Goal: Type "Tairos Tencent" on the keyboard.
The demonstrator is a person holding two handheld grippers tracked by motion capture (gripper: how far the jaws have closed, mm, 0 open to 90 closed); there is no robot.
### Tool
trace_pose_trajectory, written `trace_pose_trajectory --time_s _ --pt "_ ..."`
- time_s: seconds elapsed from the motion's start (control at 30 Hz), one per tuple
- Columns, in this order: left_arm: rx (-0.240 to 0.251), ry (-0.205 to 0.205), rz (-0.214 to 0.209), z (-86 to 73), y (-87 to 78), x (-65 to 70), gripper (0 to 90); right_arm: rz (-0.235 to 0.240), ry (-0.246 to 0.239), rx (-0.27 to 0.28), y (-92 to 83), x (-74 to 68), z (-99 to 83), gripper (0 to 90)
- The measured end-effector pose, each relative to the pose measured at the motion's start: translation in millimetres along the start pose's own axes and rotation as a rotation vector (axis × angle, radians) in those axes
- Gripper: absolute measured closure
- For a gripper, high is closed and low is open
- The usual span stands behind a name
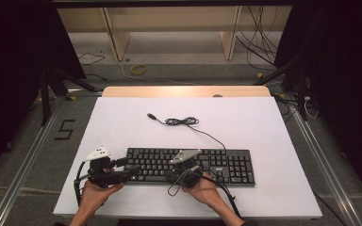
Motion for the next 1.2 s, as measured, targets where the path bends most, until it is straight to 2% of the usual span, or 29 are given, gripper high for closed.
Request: trace_pose_trajectory --time_s 0.17,0.37,0.5,0.73,1.0,1.2 --pt "-0.001 -0.004 0.000 -0.2 0.4 0.1 30.1 -0.010 -0.022 -0.014 3.9 0.0 -3.3 90.0" --pt "-0.002 -0.002 0.003 -0.1 0.8 -0.5 30.0 -0.006 0.003 -0.016 3.5 0.0 -2.9 90.0" --pt "-0.001 0.000 0.005 0.3 0.2 -1.7 30.1 0.022 0.019 0.015 -0.2 -0.9 -0.9 90.0" --pt "-0.008 -0.005 0.012 0.0 0.8 -3.8 30.0 0.014 0.023 0.063 -9.9 1.8 6.3 86.6" --pt "-0.017 -0.007 0.019 0.0 2.0 -5.3 30.2 0.010 0.054 0.086 -14.1 11.4 10.5 77.9" --pt "-0.027 -0.008 0.030 -0.3 2.3 -6.5 30.8 0.010 0.075 0.096 -14.3 15.8 17.1 63.7"
Point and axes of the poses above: each handheld gripper's, and its own axes: y roughly forward along the jaws, z roughly out of its top, x roughly to its right, the point moved 3 cm from there along y, roughly forward along the jaws, and after that the axes turned 6 degrees about -y, right-handed, at the moved point
